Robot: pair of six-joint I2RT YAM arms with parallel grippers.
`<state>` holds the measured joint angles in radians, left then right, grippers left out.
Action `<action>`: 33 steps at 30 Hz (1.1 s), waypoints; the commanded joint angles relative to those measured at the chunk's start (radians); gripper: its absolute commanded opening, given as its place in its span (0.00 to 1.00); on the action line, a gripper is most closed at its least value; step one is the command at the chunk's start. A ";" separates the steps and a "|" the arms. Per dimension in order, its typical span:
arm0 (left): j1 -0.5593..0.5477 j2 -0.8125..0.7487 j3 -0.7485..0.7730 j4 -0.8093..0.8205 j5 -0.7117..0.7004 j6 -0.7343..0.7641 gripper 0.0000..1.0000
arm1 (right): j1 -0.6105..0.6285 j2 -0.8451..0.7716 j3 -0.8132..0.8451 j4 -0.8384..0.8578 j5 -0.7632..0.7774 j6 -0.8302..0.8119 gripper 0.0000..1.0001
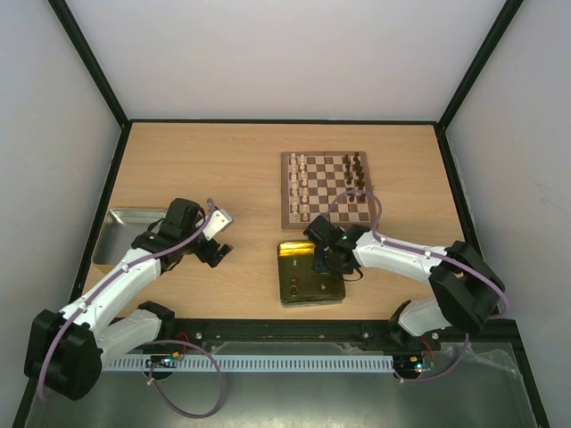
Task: Set up the chess pieces on the board
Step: Pick up the chess piece from the storage box, then place the chess piece on the chessboard.
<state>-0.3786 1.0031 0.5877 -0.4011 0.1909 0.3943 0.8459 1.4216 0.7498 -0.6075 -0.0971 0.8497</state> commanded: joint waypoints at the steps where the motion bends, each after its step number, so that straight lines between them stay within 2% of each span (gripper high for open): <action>1: -0.005 0.002 -0.009 0.006 -0.002 -0.002 0.99 | 0.007 -0.010 0.072 -0.093 0.055 -0.015 0.04; 6: -0.008 0.001 -0.009 0.006 -0.003 -0.003 0.99 | 0.007 -0.040 0.151 -0.189 0.088 -0.032 0.04; 9: -0.009 -0.001 -0.008 0.005 -0.002 -0.003 0.99 | -0.002 -0.040 0.218 -0.253 0.158 -0.050 0.04; 14: -0.011 -0.004 -0.010 0.006 -0.002 -0.003 0.99 | -0.107 -0.004 0.302 -0.285 0.199 -0.114 0.04; 21: -0.012 -0.013 -0.010 0.006 0.000 -0.003 0.99 | -0.305 0.118 0.416 -0.246 0.150 -0.186 0.04; 27: -0.011 -0.022 -0.011 0.006 -0.001 -0.003 0.99 | -0.364 0.218 0.493 -0.215 0.145 -0.199 0.04; 33: -0.010 -0.030 -0.012 0.004 0.002 -0.003 0.99 | -0.428 0.261 0.497 -0.169 0.101 -0.194 0.04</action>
<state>-0.3836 0.9882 0.5877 -0.4011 0.1902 0.3943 0.4614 1.6653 1.2221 -0.8043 0.0265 0.6643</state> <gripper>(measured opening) 0.992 0.052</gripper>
